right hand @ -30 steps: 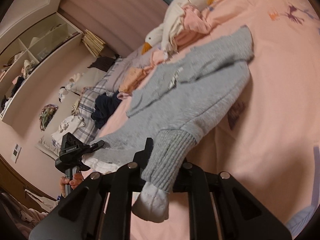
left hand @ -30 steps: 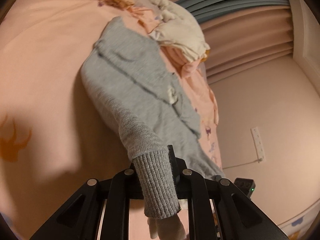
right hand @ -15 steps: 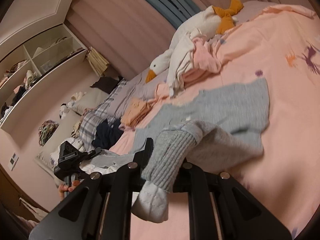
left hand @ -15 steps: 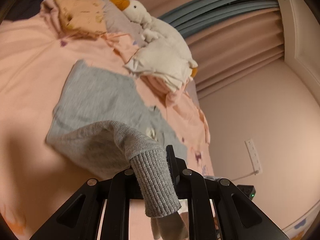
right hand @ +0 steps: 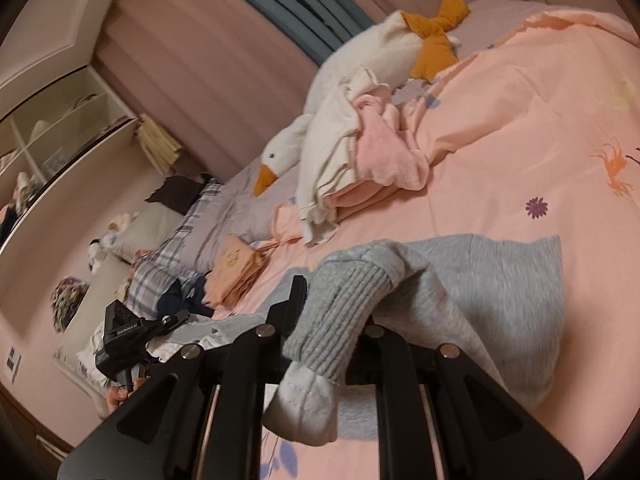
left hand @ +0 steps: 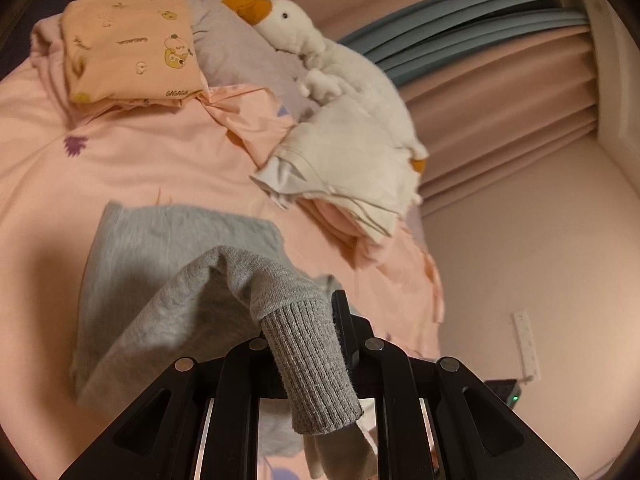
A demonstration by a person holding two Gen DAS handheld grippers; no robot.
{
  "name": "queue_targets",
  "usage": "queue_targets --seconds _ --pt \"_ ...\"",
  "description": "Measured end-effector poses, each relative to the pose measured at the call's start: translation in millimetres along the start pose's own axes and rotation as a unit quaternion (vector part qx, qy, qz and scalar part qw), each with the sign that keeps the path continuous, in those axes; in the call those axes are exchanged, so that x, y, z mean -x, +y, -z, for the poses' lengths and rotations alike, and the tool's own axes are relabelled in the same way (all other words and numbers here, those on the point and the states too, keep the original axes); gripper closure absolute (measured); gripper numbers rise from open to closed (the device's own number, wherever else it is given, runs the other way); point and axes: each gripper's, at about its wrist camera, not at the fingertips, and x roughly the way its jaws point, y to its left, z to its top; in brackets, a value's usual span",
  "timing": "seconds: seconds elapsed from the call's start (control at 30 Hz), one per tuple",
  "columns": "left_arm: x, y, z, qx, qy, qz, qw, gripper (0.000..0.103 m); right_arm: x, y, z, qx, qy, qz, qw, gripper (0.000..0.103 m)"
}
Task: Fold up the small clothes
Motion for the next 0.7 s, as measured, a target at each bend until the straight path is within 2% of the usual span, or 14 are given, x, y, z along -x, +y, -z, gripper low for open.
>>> queue_targets --seconds 0.17,0.27,0.37,0.43,0.53,0.57,0.6,0.67,0.7 --pt "-38.2 13.6 -26.0 0.015 0.019 -0.03 0.9993 0.09 -40.3 -18.0 -21.5 -0.022 0.021 0.026 0.999 0.089" --pt "-60.8 31.1 -34.9 0.04 0.041 -0.048 0.9972 0.09 -68.5 -31.2 -27.8 -0.033 0.058 0.056 0.996 0.089" --pt "-78.6 53.3 -42.0 0.098 0.064 -0.051 0.9918 0.09 -87.9 -43.2 -30.2 -0.049 0.09 0.078 0.992 0.086" --pt "-86.3 71.8 -48.0 0.159 0.077 -0.034 0.9837 0.09 -99.3 -53.6 -33.9 -0.072 0.108 0.088 0.988 0.085" --pt "-94.6 84.5 -56.6 0.195 0.088 -0.029 0.9764 0.085 -109.6 -69.8 -41.6 -0.118 0.119 0.084 0.982 0.08" --pt "-95.3 87.2 -58.4 0.208 0.087 -0.028 0.9737 0.073 -111.8 -75.7 -44.5 -0.14 0.12 0.079 0.98 0.068" --pt "-95.4 91.5 -60.4 0.225 0.084 -0.02 0.9705 0.056 -113.6 -80.1 -46.9 -0.157 0.119 0.071 0.978 0.053" --pt "-94.0 102.3 -64.3 0.26 0.068 -0.001 0.9632 0.034 -115.9 -87.0 -51.3 -0.179 0.117 0.055 0.975 0.042" --pt "-90.2 104.7 -66.4 0.268 0.054 -0.006 0.9619 0.033 -116.0 -90.5 -52.6 -0.189 0.113 0.061 0.973 0.042"
